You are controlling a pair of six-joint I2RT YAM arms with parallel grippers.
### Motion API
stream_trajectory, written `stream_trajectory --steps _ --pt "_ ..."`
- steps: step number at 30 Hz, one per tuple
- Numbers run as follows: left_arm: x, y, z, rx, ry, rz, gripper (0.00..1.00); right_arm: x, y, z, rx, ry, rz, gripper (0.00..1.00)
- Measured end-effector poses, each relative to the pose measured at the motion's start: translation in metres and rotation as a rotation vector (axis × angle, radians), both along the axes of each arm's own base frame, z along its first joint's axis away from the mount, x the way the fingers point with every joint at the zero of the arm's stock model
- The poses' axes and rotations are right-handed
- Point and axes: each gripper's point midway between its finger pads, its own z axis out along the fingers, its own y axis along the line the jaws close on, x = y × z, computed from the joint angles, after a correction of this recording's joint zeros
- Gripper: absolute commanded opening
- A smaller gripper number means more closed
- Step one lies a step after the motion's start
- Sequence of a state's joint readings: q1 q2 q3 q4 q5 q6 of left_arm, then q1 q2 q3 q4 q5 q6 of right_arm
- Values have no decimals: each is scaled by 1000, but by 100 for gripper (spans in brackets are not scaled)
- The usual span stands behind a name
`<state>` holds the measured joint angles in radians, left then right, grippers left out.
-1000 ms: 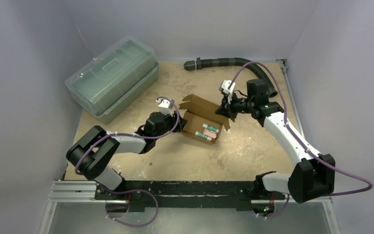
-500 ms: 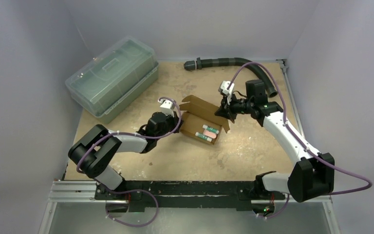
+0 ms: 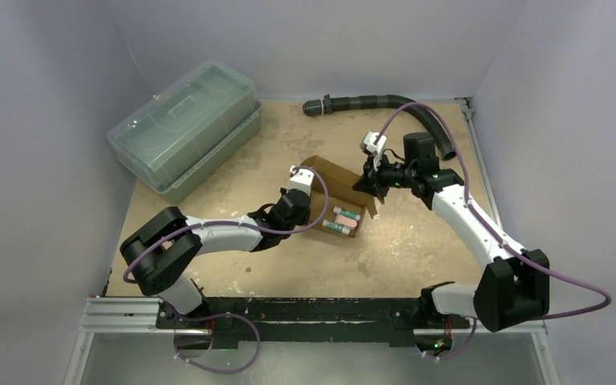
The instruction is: Fold the paper box
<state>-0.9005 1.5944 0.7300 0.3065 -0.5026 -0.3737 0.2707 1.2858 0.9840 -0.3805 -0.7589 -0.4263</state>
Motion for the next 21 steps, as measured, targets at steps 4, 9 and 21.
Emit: stream_trajectory --steps 4,9,21 --pt "0 5 0 48 12 35 1 2 1 -2 7 10 -20 0" --pt "3 6 0 81 28 54 10 4 3 -2 14 18 -30 0" --pt "-1 13 -15 141 79 67 18 4 11 -13 1 38 -19 0"
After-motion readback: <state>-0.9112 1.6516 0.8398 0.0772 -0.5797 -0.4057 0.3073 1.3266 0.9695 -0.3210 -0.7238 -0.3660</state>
